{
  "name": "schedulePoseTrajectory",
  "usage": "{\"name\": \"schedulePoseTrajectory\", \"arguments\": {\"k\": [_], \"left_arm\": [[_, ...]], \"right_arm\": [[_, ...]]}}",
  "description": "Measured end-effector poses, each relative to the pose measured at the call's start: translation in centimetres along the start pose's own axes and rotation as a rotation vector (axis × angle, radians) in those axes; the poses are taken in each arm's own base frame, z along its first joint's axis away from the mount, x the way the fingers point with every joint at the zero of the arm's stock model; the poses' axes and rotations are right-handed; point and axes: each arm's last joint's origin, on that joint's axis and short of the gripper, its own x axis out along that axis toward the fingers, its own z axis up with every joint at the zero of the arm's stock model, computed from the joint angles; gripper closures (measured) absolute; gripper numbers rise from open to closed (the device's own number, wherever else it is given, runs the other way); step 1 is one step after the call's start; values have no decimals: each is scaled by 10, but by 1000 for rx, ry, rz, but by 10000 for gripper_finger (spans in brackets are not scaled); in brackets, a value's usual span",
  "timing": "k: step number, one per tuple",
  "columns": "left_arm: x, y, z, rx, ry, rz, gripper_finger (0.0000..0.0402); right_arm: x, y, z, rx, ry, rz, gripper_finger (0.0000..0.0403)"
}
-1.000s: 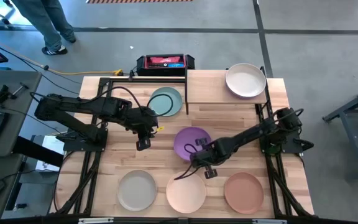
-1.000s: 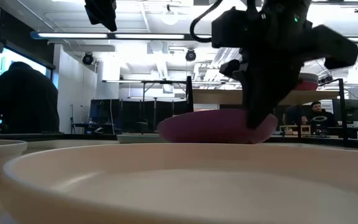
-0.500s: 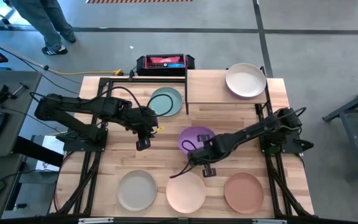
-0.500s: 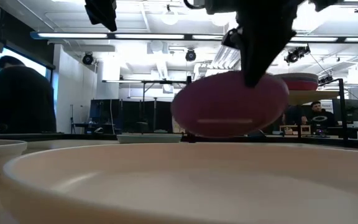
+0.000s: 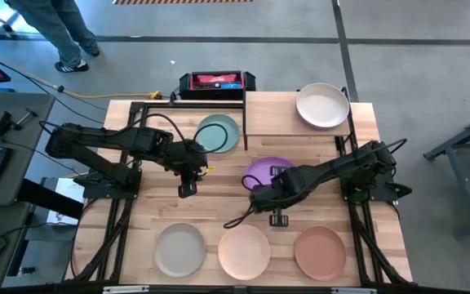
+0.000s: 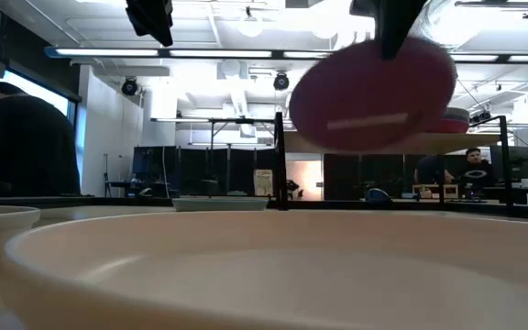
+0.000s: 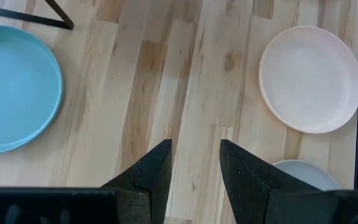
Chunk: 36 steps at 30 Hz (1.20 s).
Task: Place and stack plates onto a shelf
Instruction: Stack the violet plate on top of the white plate on the shelf
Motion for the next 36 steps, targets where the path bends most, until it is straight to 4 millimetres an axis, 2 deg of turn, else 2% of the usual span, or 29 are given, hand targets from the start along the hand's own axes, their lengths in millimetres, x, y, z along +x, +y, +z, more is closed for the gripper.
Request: {"name": "schedulePoseTrajectory", "arguments": {"k": [7,12,19,24,28,36], "left_arm": [[0,0,0,2,0,0,277],[0,0,0,2,-1,0,277],[0,0,0,2,0,0,277],[0,0,0,2,0,0,277],[0,0,0,2,0,0,277],[0,0,0,20,0,0,277]], "right_arm": [[-48,-11,-4,44,-19,-25,403],[-76,-17,0,65,-164,-77,403],[-106,-32,3,179,-337,-198,403],[-118,-41,4,224,-392,-221,403],[-116,-57,8,345,-394,-220,402],[-112,-90,14,376,-367,-272,403]]}}
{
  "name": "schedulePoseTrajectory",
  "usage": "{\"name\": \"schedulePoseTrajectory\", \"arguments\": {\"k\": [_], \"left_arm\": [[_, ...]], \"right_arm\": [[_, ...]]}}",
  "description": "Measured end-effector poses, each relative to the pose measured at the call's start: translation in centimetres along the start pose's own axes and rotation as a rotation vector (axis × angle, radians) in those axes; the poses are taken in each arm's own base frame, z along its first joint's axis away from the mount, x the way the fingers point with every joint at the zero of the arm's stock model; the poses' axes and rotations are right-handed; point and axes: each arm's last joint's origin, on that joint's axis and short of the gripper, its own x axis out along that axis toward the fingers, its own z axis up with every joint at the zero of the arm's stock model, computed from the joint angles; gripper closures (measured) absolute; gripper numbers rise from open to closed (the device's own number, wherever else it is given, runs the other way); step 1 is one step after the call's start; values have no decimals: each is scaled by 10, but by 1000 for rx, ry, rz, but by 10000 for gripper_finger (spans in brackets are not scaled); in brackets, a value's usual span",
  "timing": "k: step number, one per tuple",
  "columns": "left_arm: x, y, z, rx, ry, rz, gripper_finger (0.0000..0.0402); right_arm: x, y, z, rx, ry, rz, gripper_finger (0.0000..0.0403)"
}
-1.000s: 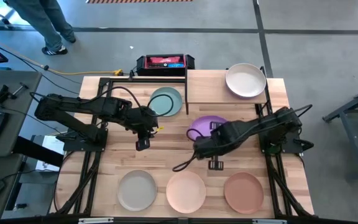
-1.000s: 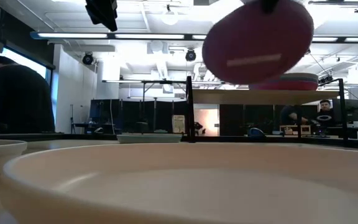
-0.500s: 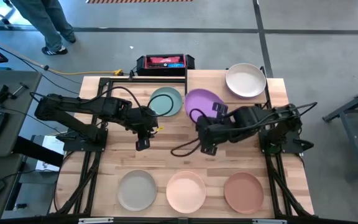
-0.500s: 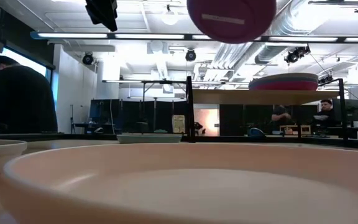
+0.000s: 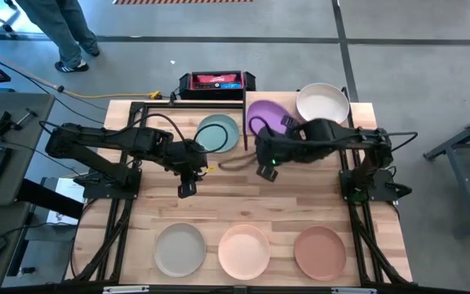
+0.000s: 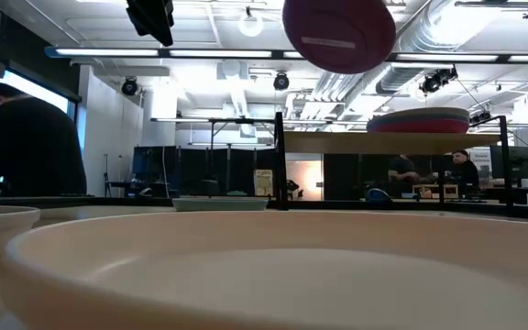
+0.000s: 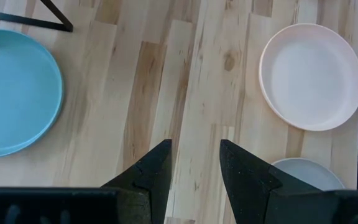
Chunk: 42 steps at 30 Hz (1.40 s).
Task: Place and stack plates onto a shelf
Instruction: Stack the violet plate on top of the white plate on the shelf
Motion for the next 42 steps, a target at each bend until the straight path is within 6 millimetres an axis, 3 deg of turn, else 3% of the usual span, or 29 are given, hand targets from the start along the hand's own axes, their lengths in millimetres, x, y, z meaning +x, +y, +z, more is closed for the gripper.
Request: {"name": "schedulePoseTrajectory", "arguments": {"k": [11,25,36,42], "left_arm": [[0,1,0,9,1,1,277],[0,5,1,24,-36,150,277],[-1,7,2,73,-46,209,277],[-1,19,4,-8,-52,243,277]], "right_arm": [[18,-42,14,26,50,-24,403],[-17,-108,6,129,-34,-63,403],[-15,-146,4,104,-16,-117,403],[-17,-166,1,117,-11,-133,403]]}}
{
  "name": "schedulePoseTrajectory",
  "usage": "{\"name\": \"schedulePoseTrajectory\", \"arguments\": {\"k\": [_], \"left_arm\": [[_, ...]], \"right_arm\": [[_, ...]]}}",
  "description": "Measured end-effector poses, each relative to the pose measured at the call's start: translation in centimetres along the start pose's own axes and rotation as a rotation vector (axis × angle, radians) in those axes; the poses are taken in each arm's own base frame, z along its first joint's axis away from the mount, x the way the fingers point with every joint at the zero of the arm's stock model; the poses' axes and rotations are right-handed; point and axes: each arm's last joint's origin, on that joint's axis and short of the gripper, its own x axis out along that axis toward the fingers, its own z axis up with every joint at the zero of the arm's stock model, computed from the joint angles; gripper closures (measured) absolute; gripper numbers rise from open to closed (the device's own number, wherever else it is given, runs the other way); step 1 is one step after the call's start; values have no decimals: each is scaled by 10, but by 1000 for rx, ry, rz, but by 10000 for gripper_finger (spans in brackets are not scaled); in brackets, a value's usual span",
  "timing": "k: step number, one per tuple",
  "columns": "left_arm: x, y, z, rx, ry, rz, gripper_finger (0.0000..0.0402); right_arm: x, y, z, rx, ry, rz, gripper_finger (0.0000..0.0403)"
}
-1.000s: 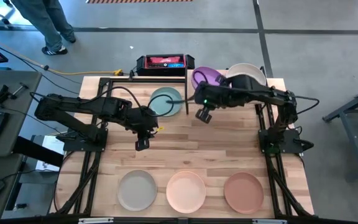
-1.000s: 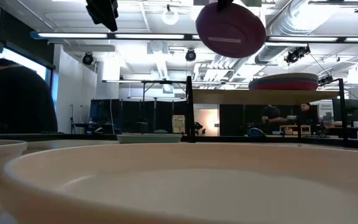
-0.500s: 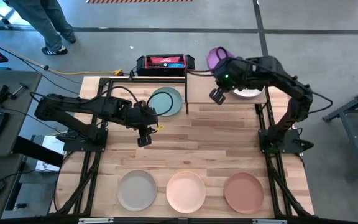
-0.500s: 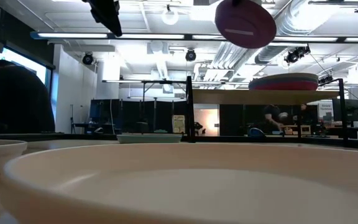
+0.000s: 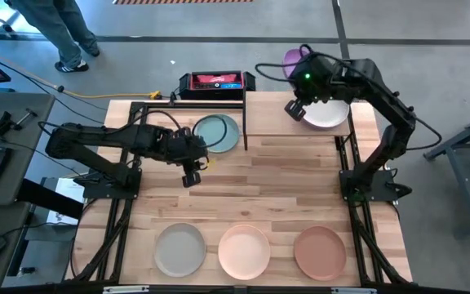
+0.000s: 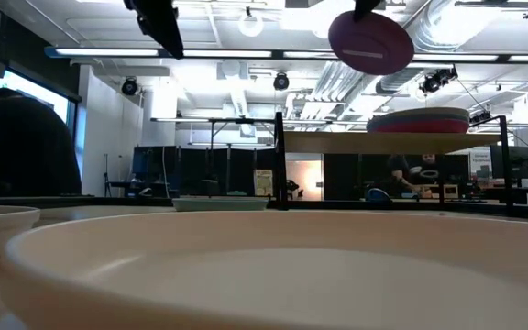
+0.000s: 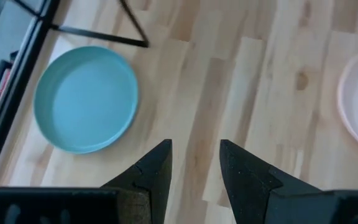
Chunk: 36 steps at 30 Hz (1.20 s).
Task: Place and stack plates onto a shelf
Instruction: Stack the violet plate on top of the white plate on the shelf
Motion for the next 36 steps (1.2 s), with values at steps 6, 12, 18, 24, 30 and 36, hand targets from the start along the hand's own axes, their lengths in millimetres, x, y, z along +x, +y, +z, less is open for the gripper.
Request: {"name": "schedulePoseTrajectory", "arguments": {"k": [6,12,18,24,30,36], "left_arm": [[4,17,3,-68,7,35,277],[7,31,4,-116,15,54,277],[9,41,5,-154,21,66,277],[10,48,5,-177,24,80,277],[10,49,6,-181,24,81,277],[10,49,5,-180,24,80,277]], "right_arm": [[-8,-17,-5,31,-17,-11,403],[-3,-21,-39,50,81,-35,403],[8,-18,-80,57,187,-57,403],[33,-10,-101,-32,295,-62,403],[58,-1,-104,-49,286,-42,403],[72,4,-112,-86,332,-52,402]]}}
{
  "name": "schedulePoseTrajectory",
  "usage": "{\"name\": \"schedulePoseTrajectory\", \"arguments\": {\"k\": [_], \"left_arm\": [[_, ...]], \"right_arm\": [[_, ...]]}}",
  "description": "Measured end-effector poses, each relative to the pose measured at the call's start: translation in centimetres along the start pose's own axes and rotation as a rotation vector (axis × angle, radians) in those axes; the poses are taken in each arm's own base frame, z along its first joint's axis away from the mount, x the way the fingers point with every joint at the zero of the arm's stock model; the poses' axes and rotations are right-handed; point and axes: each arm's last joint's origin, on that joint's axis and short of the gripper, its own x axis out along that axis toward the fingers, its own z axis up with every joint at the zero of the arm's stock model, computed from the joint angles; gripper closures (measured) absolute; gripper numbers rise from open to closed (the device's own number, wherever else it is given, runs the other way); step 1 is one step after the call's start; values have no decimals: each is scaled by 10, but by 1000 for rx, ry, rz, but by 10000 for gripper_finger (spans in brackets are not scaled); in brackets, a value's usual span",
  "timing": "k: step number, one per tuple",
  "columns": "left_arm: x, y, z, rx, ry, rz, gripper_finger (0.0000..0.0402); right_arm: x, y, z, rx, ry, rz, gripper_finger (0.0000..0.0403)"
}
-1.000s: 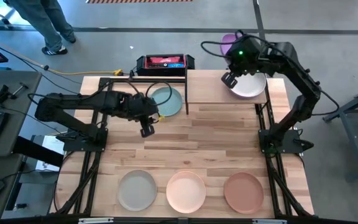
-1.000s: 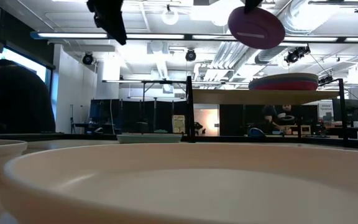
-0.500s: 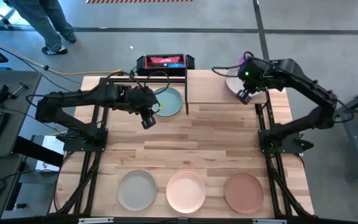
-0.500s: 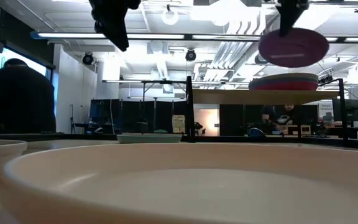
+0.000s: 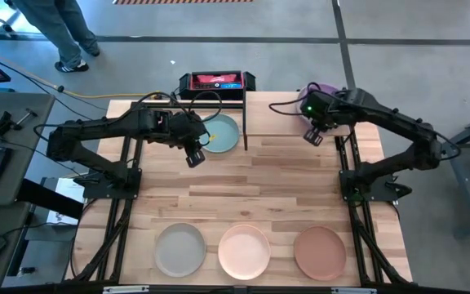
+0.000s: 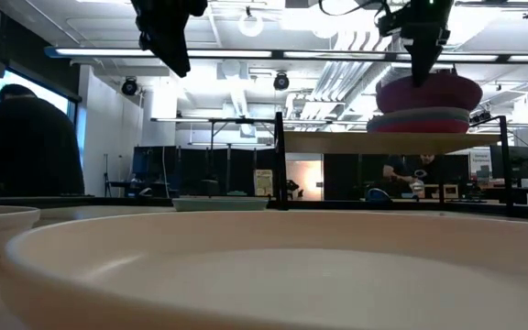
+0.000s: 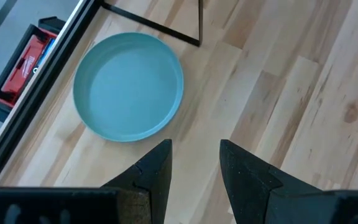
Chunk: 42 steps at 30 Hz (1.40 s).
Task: Place and stack plates onto a shelf
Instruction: Stack the violet plate on top of the white plate on the shelf
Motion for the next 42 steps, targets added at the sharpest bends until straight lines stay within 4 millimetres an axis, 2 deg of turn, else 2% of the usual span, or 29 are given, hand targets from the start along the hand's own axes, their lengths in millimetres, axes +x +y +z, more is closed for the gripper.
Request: {"name": "schedulePoseTrajectory", "arguments": {"k": [6,16,25,35,42], "left_arm": [[0,0,0,0,-1,0,277],[0,0,0,-1,-2,0,277],[0,0,0,-1,-2,-1,277],[0,0,0,0,-2,0,277],[0,0,0,-1,-2,-1,277]], "right_arm": [[12,3,3,1,-25,-19,402],[20,-10,7,45,-31,24,400],[40,-11,15,34,71,42,333],[32,-16,16,37,68,-2,324],[14,-21,18,49,40,36,324]]}}
